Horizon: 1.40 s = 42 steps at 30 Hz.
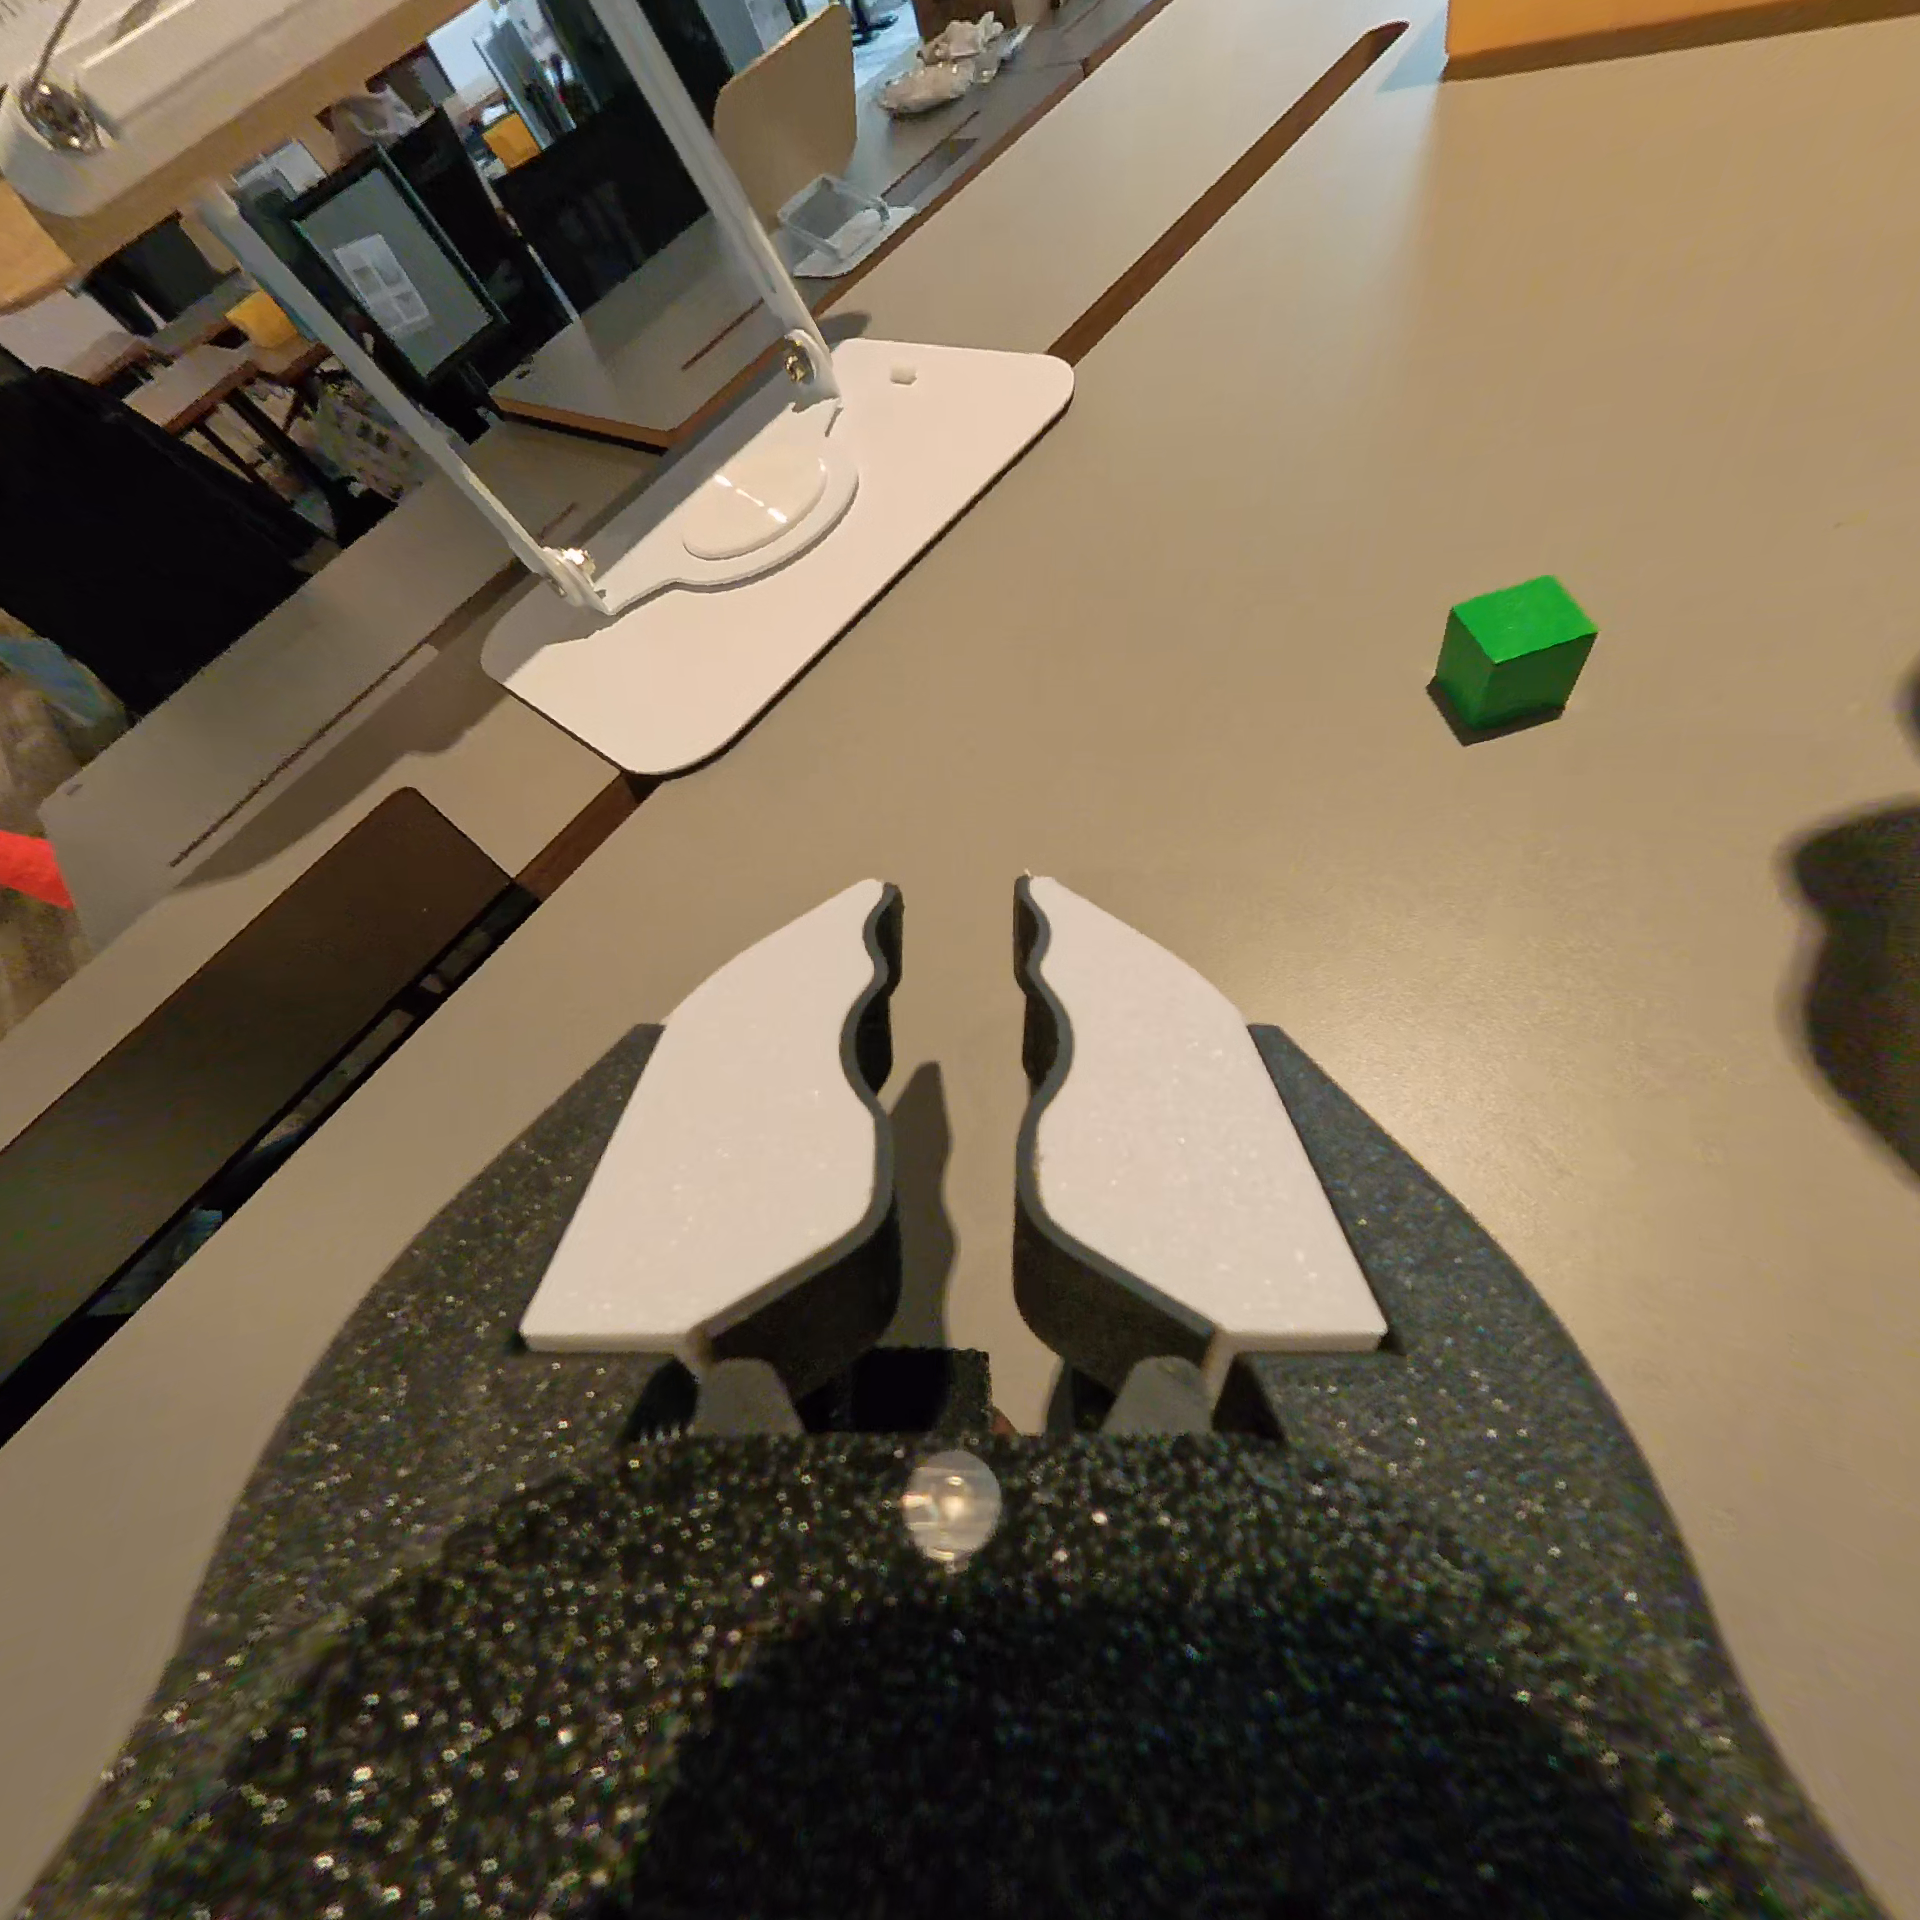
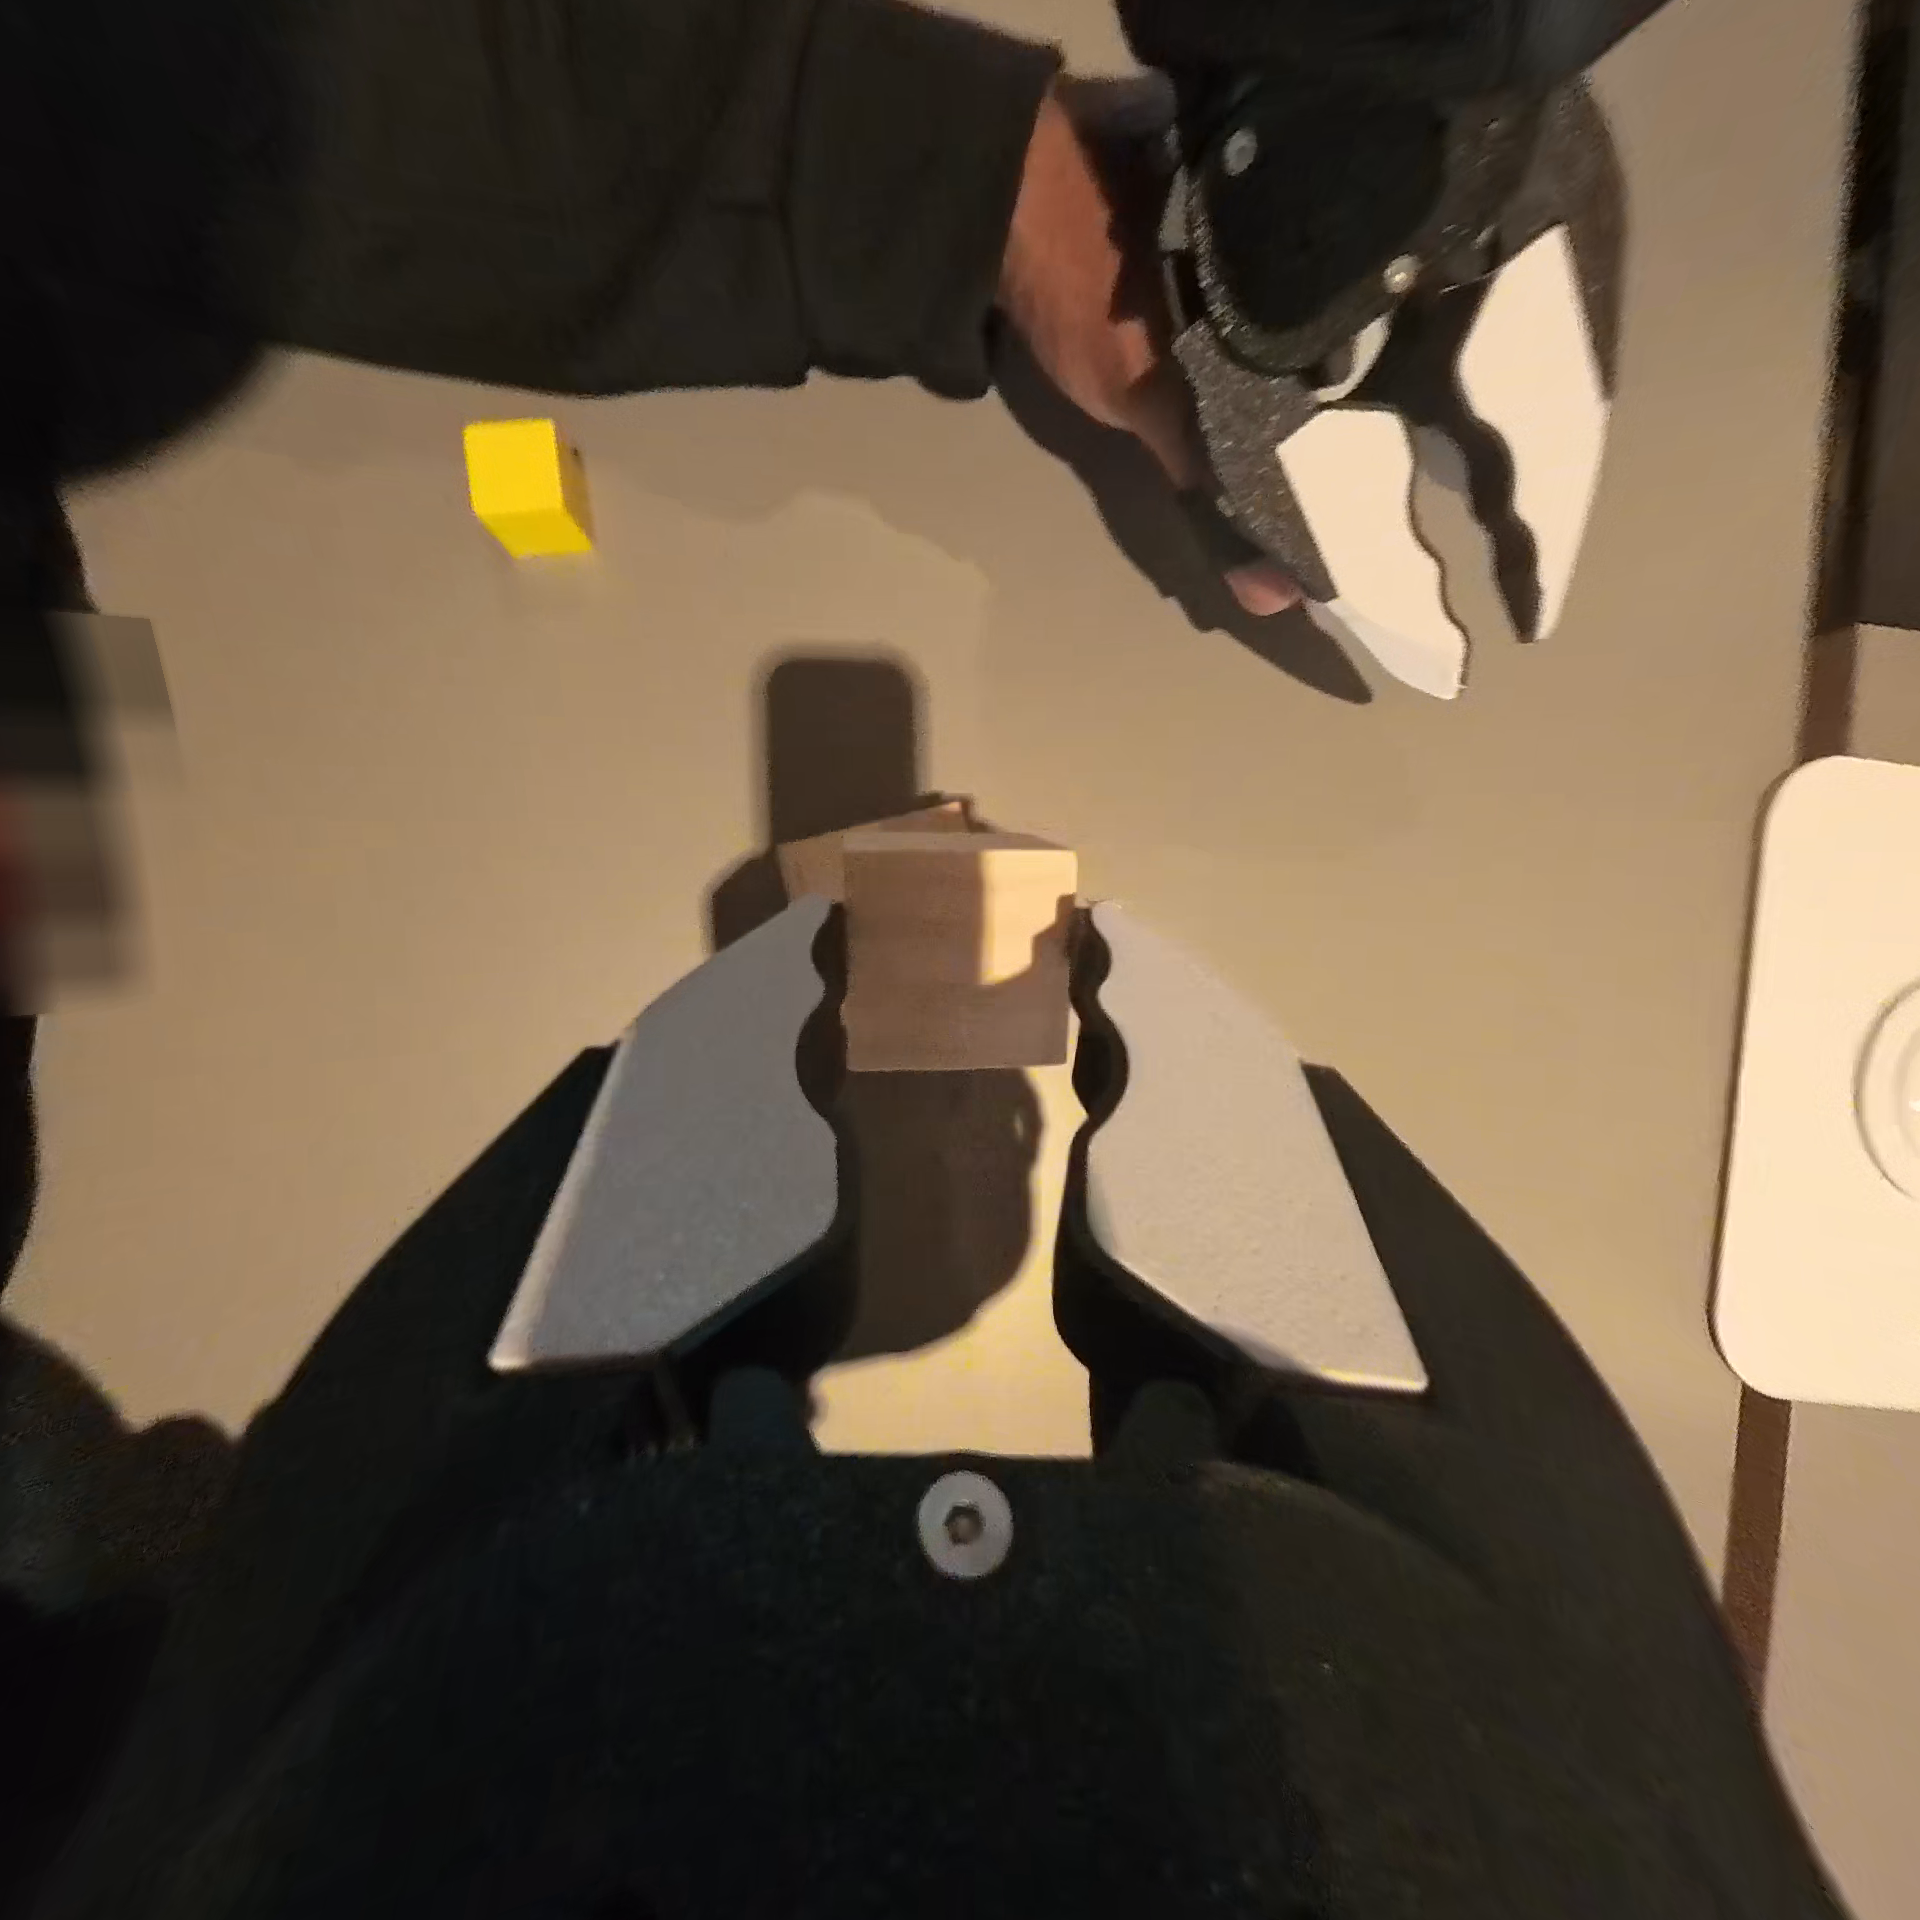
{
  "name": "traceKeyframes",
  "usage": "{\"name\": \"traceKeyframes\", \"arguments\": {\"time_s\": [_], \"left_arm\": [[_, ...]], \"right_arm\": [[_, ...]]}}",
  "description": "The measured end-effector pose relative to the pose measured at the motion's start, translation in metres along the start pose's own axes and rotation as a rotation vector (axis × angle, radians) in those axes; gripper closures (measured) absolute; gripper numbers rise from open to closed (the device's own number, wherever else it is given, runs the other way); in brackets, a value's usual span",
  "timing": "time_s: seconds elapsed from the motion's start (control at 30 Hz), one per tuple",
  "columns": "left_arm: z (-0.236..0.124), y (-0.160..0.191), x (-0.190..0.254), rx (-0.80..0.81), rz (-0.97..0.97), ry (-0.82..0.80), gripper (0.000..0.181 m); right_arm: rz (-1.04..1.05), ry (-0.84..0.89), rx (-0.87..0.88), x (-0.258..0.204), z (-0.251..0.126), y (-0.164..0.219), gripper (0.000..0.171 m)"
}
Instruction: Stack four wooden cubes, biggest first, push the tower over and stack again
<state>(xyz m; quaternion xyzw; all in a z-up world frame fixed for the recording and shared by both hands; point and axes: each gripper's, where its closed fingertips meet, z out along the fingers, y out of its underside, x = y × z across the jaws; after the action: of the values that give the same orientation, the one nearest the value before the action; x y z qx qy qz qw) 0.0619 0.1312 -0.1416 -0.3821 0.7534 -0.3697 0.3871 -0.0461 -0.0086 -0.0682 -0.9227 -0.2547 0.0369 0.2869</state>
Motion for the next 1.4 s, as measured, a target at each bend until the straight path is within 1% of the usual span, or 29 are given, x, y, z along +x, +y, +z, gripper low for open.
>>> {"name": "traceKeyframes", "arguments": {"time_s": [0.13,0.23,0.4,0.5,0.57,0.63,1.03,1.4], "left_arm": [[0.000,0.000,0.002,0.001,0.016,0.005,0.161],[0.001,0.001,0.002,-0.009,0.005,0.016,0.161],[0.003,0.003,0.004,-0.028,0.003,0.034,0.161],[0.004,0.005,0.006,-0.039,0.018,0.036,0.161],[0.004,0.005,0.007,-0.043,0.024,0.037,0.161],[0.004,0.005,0.007,-0.047,0.026,0.038,0.161],[0.005,0.006,0.008,-0.051,0.033,0.040,0.161],[0.006,0.006,0.008,-0.055,0.033,0.045,0.161]], "right_arm": [[-0.076,-0.065,-0.103,-0.004,0.013,0.011,0.130],[-0.126,-0.117,-0.138,-0.014,0.023,0.013,0.130],[-0.182,-0.117,-0.192,-0.020,0.038,0.016,0.130],[-0.210,-0.105,-0.206,-0.020,0.037,0.018,0.130],[-0.224,-0.082,-0.190,-0.017,0.035,0.016,0.130],[-0.229,-0.101,-0.156,-0.019,0.035,0.012,0.130],[-0.231,-0.109,-0.158,-0.017,0.038,0.016,0.130],[-0.258,-0.070,-0.152,-0.011,0.040,0.014,0.130]]}}
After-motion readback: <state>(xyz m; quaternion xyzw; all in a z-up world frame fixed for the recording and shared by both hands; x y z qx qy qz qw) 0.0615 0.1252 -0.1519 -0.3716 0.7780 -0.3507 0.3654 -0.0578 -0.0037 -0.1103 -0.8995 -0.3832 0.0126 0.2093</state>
